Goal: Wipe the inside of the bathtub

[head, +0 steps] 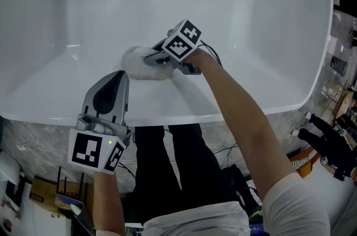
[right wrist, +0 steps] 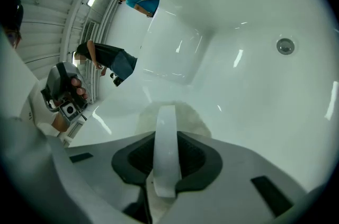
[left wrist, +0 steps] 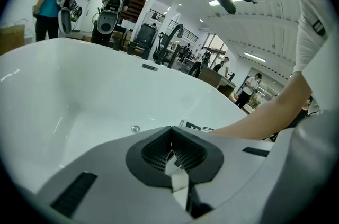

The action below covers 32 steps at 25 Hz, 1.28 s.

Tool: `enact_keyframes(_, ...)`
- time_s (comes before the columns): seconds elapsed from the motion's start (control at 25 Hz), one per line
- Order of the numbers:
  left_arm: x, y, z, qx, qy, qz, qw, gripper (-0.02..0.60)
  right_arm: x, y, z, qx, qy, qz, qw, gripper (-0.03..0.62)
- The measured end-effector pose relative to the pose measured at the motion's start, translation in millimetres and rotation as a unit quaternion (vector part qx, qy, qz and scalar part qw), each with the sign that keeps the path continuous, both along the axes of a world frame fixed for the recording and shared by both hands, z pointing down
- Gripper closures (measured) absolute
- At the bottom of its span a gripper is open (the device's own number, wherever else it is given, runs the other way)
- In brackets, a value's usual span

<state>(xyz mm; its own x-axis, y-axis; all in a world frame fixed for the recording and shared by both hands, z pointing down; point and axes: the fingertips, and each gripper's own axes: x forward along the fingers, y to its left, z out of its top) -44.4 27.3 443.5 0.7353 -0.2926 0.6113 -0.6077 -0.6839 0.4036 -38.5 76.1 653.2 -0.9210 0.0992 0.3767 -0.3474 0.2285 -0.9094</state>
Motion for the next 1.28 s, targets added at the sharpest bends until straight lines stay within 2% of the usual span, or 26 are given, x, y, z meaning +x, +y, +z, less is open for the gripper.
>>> enact_keyframes(0.2,-5.0,-13.9,0.0,0.005,0.004,-0.004,1.0000,0.571,0.8,-13.0,36.9,-0.001,0.034,0.015,0.999,0.503)
enact_keyframes(0.36,0.3,-21.7,8.0,0.004,0.005,-0.003,1.0000,0.571,11.0,-25.1,84.5,-0.002,0.085,0.026,0.996,0.503)
enact_keyframes(0.56,-6.5,-23.2,15.1,0.003,0.002,0.001,1.0000,0.571,25.3,-27.3,115.8,-0.023,0.129,0.047,0.990,0.503)
enact_keyframes(0.96,-8.1,-17.8,21.5,-0.002,0.004,0.010,0.9999,0.571,93.1,5.9,141.1,-0.074,0.216,0.059,0.972,0.503)
enact_keyframes(1.28,4.5,-6.5,21.1,-0.005,0.003,0.030,0.9995,0.572,167.7,50.0,141.3,-0.109,0.272,0.071,0.953,0.503)
